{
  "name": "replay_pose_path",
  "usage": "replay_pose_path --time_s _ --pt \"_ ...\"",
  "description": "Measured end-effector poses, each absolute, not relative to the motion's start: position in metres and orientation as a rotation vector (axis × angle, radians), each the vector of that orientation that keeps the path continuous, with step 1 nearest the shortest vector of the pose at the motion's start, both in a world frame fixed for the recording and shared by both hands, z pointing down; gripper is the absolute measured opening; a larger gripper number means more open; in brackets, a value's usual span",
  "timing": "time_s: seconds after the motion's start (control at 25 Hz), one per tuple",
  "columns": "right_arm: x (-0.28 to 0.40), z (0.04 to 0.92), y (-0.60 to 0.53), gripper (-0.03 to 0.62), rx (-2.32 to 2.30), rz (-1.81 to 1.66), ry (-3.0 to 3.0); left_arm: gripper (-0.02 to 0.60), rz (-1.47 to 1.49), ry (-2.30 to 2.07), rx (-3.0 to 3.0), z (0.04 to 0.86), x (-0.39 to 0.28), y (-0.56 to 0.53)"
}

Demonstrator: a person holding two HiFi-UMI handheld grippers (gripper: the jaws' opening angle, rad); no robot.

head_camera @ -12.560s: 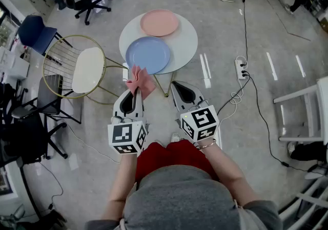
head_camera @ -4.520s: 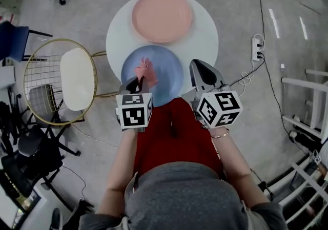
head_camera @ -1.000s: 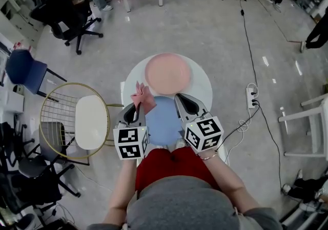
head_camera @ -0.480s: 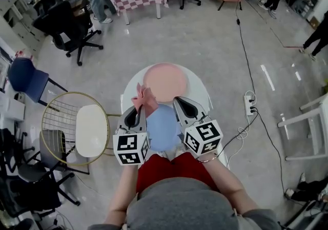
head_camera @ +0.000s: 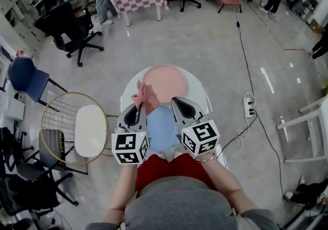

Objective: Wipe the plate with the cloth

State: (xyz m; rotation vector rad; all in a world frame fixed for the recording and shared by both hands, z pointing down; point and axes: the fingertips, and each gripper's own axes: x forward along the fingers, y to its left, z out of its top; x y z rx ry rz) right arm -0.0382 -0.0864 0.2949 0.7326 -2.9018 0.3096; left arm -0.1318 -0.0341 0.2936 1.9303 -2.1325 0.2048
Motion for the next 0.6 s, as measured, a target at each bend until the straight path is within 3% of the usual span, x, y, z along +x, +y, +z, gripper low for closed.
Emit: replay_pose_path --time_s 0.6 --pt "-0.0323 0.2971 -0.0936 0.028 0.735 0.309 -2.905 0.029 0.184 -2.144 1.921 0.2917 -0.128 -0.0416"
